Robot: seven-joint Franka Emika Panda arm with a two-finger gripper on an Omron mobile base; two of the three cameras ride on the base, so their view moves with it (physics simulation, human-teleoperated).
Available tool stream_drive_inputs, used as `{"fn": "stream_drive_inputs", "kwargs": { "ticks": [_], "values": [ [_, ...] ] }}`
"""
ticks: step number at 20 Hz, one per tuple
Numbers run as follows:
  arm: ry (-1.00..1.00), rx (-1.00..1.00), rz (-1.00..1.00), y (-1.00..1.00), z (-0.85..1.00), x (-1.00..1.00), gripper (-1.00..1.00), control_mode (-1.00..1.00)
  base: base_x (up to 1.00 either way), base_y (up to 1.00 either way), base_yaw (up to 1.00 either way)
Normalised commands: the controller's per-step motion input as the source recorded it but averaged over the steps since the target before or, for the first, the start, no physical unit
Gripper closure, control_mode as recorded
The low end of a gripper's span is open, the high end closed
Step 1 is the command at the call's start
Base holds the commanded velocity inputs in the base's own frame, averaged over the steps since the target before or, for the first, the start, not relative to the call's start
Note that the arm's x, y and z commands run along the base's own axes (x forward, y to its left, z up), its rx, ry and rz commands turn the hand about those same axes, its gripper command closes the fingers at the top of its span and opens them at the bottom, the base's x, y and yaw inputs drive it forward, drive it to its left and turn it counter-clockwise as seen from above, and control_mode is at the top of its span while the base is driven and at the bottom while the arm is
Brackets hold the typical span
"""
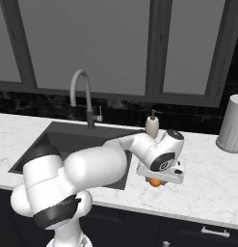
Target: Put the colander in the sink, put the apple, orange, tangerine in the colander, and turn on the sink faucet and pour water over the colander.
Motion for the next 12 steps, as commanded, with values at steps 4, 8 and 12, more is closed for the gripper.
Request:
{"fn": "stream_drive_inputs", "kwargs": {
  "ticks": [4,8,12],
  "values": [
    [-0.09,0.06,0.05,1.0,0.61,0.01,1.0,-1.0,0.0,0.0,0.0],
    [-0.01,0.02,0.06,1.0,0.34,0.09,1.0,-1.0,0.0,0.0,0.0],
    [0.0,0.03,0.09,1.0,0.07,0.12,1.0,-1.0,0.0,0.0,0.0]
  ]
}}
